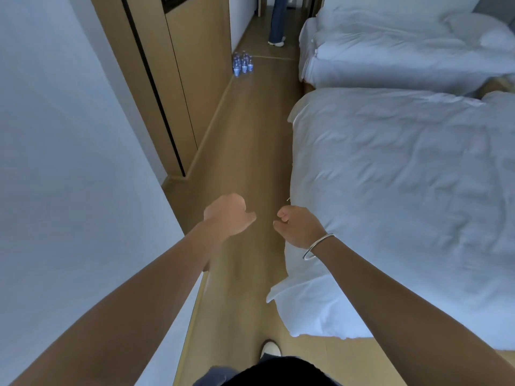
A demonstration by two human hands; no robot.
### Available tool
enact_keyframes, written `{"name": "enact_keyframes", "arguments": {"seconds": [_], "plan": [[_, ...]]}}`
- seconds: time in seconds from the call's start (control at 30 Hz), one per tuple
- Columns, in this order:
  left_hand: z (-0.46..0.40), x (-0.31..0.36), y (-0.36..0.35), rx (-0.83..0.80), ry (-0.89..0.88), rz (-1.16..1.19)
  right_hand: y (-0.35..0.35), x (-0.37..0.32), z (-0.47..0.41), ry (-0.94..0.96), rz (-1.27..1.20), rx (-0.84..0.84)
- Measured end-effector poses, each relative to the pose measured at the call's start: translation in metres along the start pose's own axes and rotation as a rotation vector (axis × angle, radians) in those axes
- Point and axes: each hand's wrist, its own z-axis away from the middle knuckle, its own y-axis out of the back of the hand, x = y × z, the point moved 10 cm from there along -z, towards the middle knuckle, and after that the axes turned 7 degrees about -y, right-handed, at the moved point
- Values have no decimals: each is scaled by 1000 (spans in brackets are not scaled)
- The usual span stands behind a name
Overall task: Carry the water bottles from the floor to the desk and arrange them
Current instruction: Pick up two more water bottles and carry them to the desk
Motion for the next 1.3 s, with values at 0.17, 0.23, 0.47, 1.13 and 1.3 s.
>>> {"name": "enact_keyframes", "arguments": {"seconds": [0.17, 0.23, 0.47, 1.13, 1.3], "plan": [[-65, 5, 4, -45, 49, -7, 23, 5, -72, 23, -5, -14], [-95, 3, 6, -57, 66, -4, 29, 7, -101, 24, -4, -27], [-206, -8, 19, -75, 63, -22, 42, 2, -214, 3, -33, -55], [-564, -61, 108, -121, 30, -5, 122, -62, -561, -146, -155, -40], [-651, -54, 116, -101, 54, 8, 144, -60, -645, -98, -113, -55]]}}
